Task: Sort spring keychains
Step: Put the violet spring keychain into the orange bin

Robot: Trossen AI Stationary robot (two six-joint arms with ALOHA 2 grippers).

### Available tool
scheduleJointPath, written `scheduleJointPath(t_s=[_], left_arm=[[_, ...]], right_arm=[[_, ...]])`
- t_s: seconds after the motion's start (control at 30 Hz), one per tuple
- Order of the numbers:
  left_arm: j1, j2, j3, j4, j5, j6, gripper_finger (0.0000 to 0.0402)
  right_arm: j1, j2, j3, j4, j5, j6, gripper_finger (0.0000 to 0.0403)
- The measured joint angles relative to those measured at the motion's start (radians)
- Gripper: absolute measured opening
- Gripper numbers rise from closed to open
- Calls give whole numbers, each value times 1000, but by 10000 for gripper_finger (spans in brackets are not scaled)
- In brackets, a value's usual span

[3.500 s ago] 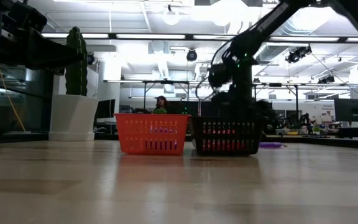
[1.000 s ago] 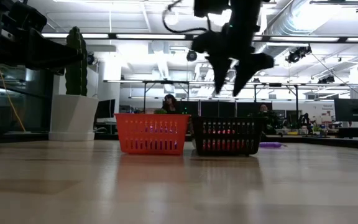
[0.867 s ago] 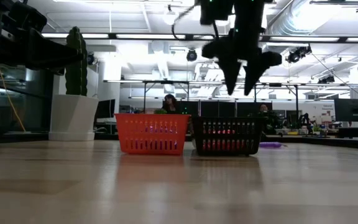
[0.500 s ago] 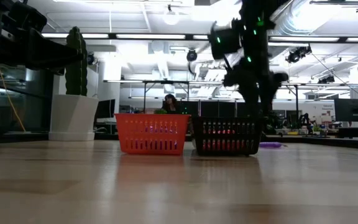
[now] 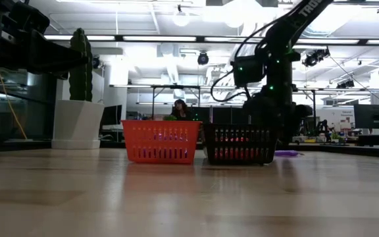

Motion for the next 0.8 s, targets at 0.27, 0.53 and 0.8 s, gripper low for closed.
scheduleJointPath(t_s=[0.27,0.53,0.8], left_arm=[[0,0,0,0,0,0,122],[0,0,0,0,0,0,122],[0,0,0,0,0,0,122]], right_arm=[[-16,12,-15,46,-26,12,226],[-20,69,-12,67,-63,20,226],[-22,75,-12,67,-71,42,186]])
